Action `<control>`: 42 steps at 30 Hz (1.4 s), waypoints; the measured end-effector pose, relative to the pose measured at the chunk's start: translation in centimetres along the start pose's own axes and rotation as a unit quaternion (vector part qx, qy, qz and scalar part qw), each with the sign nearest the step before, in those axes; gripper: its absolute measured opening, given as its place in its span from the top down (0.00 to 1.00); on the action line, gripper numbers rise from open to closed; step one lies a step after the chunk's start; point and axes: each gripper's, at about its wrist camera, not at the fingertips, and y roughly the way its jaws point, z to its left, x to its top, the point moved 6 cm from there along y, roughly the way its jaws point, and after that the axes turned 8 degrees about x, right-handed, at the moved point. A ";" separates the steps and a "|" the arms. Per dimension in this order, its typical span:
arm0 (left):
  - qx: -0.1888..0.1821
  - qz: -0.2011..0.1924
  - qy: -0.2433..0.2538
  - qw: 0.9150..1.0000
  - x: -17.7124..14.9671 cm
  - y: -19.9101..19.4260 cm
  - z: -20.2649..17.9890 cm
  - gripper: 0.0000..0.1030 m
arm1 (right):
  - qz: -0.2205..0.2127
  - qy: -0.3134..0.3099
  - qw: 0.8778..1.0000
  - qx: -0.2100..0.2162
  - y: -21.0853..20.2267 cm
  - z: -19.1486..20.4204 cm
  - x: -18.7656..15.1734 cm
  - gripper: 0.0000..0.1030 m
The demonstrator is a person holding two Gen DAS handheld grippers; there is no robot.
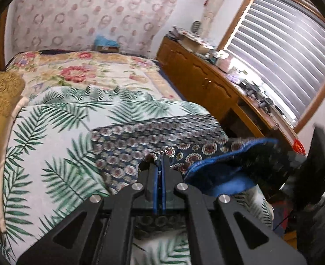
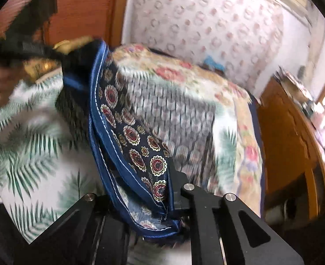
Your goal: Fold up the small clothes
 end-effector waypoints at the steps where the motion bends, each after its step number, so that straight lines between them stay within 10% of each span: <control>1: 0.002 0.001 -0.003 1.000 0.3 0.3 0.4 1.00 | -0.002 -0.003 1.000 0.002 0.4 -0.6 1.2 0.92; 10: 0.015 0.011 -0.018 1.000 2.3 3.5 3.3 0.98 | 0.013 0.029 0.999 0.023 8.2 -6.1 7.7 0.80; 12: 0.004 0.012 -0.016 1.000 2.2 3.4 3.4 0.90 | 0.008 0.049 0.999 0.008 8.6 -7.3 8.6 0.60; 15: 0.012 0.008 0.005 1.000 1.8 3.0 3.0 0.69 | -0.016 0.062 0.998 -0.017 7.0 -8.6 9.3 0.57; 25: 0.006 -0.025 0.050 0.998 2.6 0.4 1.9 0.42 | 0.025 0.090 0.995 -0.022 6.5 -10.1 3.3 0.51; 32: 0.025 -0.023 0.053 0.998 2.7 0.0 3.5 0.42 | 0.063 0.123 0.990 0.006 10.4 -11.8 2.6 0.51; 35: 0.036 0.000 0.052 0.998 1.8 1.3 4.2 0.42 | 0.050 0.119 0.990 0.053 10.7 -11.5 3.8 0.92; 42: 0.054 0.049 0.052 0.996 0.2 5.6 5.0 0.42 | -0.011 0.118 0.993 -0.013 9.9 -12.5 7.0 0.98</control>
